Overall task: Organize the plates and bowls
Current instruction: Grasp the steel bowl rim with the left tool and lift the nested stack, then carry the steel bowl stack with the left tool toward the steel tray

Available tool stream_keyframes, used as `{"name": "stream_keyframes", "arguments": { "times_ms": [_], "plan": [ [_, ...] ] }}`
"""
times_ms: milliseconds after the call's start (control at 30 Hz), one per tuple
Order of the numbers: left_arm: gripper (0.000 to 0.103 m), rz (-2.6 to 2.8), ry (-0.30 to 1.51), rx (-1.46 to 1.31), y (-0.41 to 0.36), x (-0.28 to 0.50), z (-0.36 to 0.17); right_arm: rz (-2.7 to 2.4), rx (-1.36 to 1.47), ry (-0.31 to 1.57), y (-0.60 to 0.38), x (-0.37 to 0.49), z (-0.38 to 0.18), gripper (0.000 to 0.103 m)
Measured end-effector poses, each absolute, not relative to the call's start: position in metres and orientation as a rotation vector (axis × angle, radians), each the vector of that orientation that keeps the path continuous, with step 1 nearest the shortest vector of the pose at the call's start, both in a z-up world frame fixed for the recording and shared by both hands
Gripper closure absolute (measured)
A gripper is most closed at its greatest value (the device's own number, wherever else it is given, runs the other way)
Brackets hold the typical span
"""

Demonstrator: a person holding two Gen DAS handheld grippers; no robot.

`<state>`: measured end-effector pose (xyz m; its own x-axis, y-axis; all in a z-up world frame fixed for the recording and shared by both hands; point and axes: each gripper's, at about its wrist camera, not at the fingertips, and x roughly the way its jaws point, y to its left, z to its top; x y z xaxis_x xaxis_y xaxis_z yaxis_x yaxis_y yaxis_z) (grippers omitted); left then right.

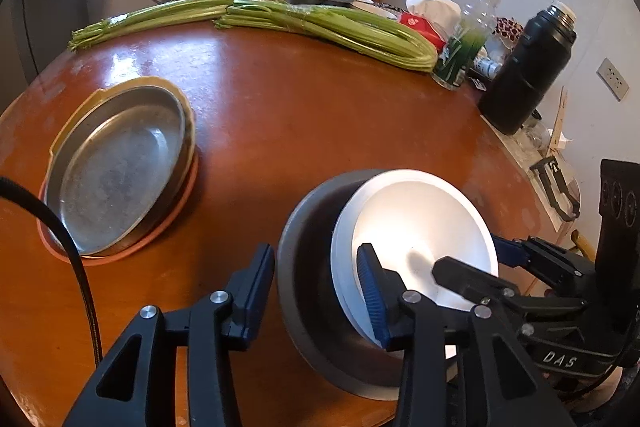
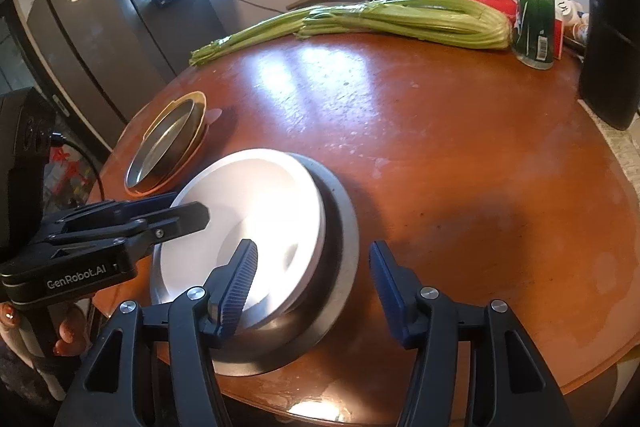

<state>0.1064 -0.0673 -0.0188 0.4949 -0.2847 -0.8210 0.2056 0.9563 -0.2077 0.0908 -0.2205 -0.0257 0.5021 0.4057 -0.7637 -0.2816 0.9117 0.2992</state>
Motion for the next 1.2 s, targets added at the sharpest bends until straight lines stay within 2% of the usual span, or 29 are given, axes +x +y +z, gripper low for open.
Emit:
{"name": "stream_keyframes", "arguments": {
  "times_ms": [500,1200],
  "plan": [
    [0.058,-0.272,0.99,-0.081,-0.071,0.104,-0.019,0.422,0.145,0.934,-0.211,0.086,-0.022,0.041],
    [0.058,-0.159,0.835,-0.131,0.001,0.104,0.037,0.523,0.071,0.822,-0.144,0.109,0.029,0.041]
  ]
}}
